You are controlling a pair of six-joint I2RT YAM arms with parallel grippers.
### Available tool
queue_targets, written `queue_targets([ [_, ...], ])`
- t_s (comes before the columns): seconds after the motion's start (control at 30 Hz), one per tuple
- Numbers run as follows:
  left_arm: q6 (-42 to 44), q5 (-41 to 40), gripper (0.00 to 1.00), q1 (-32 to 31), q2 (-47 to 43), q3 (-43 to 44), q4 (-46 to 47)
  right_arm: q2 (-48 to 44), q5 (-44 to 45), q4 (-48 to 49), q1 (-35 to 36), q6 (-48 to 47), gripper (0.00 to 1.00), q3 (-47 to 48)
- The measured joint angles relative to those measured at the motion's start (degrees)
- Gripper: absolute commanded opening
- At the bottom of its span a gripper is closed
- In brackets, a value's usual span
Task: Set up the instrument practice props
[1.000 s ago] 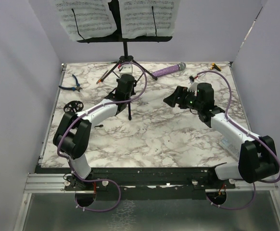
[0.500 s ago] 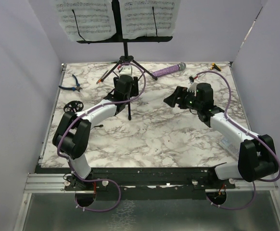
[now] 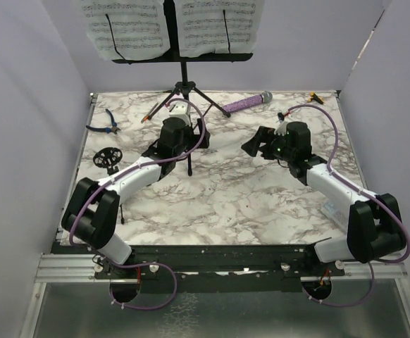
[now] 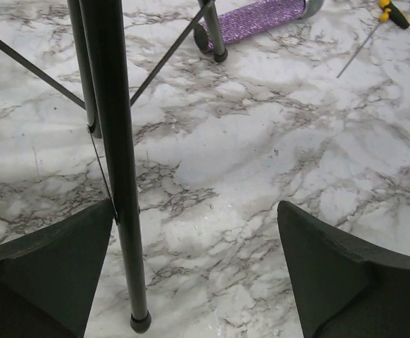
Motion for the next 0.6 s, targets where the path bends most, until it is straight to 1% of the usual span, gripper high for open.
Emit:
queue_targets([
  [0.2, -2.34, 6.19, 0.99, 0.04, -6.29, -8.20, 2.95, 1.75, 1.18, 0.04, -0.42, 0.09, 0.89, 0.39],
  [0.37, -4.07, 10.88, 0.99, 0.04, -11.02, -14.19, 6.47, 6.49, 2.58, 0.70, -1.25, 0.59, 0.89, 3.96],
  [0.47, -4.70, 12.76, 0.99, 0.04, -12.85, -16.52, 8.66, 11.21, 4.15, 0.55, -1.73, 1.22, 0.89, 9.11],
  [0.6, -4.87, 14.95, 0.99, 0.04, -14.45, -17.86, 10.32, 19.21, 5.53, 0.66, -2.89, 2.32, 0.89, 19.32],
])
